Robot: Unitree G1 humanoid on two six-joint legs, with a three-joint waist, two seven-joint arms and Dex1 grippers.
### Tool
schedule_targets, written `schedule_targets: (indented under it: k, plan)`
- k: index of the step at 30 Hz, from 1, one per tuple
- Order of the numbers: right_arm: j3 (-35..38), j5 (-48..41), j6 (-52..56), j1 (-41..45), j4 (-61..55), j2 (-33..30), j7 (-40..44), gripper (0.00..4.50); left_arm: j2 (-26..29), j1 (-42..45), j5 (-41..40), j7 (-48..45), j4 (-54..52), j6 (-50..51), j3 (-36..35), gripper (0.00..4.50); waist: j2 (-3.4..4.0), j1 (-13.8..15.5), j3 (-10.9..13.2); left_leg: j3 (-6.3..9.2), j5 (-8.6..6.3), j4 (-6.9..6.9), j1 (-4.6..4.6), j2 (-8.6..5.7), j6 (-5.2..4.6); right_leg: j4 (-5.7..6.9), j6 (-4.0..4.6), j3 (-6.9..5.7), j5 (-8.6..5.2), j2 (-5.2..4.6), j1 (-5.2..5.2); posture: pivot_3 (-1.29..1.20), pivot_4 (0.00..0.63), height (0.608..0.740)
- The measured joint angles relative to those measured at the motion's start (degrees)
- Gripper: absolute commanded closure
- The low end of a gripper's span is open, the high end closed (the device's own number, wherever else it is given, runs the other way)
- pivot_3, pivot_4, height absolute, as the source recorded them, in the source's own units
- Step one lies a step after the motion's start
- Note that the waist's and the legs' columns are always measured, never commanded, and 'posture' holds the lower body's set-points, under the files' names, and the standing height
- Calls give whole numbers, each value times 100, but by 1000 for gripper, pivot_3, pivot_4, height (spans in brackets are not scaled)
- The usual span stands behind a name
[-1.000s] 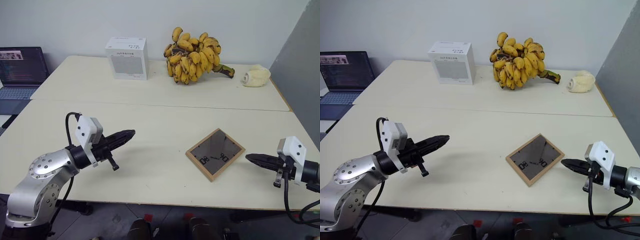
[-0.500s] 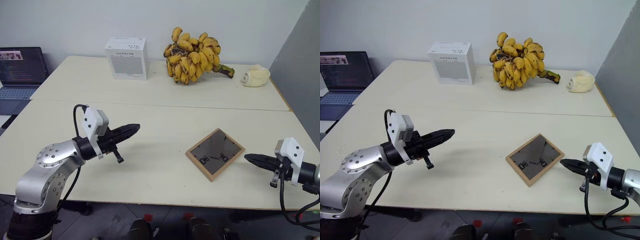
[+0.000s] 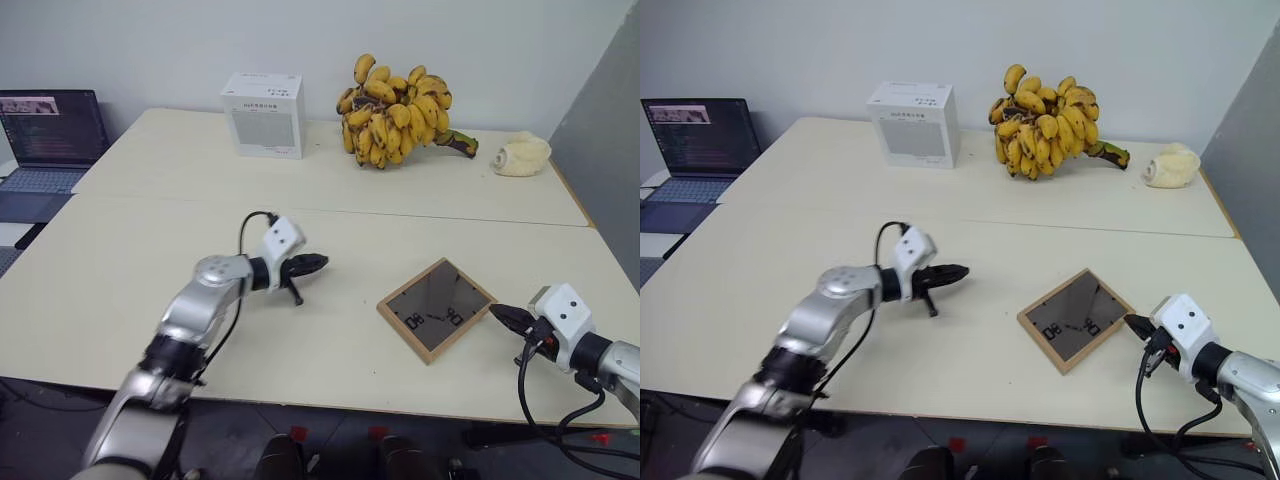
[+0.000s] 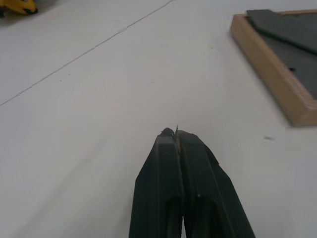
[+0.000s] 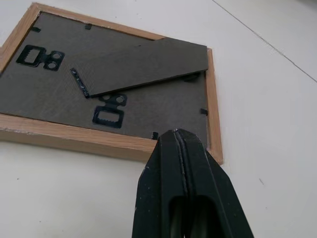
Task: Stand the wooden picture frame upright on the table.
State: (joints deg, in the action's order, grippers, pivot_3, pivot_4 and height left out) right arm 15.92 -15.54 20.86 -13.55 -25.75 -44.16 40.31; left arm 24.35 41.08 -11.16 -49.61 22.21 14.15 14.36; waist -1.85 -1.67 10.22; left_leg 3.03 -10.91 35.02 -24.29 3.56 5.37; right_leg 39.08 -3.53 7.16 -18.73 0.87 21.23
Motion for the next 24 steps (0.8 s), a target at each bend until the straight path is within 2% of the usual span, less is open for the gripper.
schedule_targets:
  k: [1,4,10,17,24]
  plan:
    - [14,9,2,-19,-17,6,-14,4500,-34,38,19,-12,71,-40,5,4443,0,0,0,0,0,0,0,0,0,0,0,0,0,0,0,0,150,740]
    - [188,77,101,-292,-183,62,-174,4500,-667,577,292,-196,1010,-594,171,4443,3,2,-2,2,0,1,-3,-3,0,0,1,-2,0,0,0,0,150,740]
    - [316,290,148,-416,-276,201,-466,4500,-1299,1015,650,-557,2108,-1139,375,4443,7,-41,-4,3,1,1,1,-2,-1,5,-1,-1,0,2,0,0,150,740]
    - [-102,567,168,81,-90,316,-717,4500,-1502,1201,1029,-971,2519,-1178,611,4443,8,-41,-5,3,2,4,2,-3,-2,6,-5,0,3,2,-3,0,150,740]
    - [-777,1000,34,876,699,491,-882,4500,-1708,1212,1260,-1218,2523,-1046,681,4443,13,-16,-8,5,2,4,0,-4,-2,6,-4,-1,3,2,-2,0,150,740]
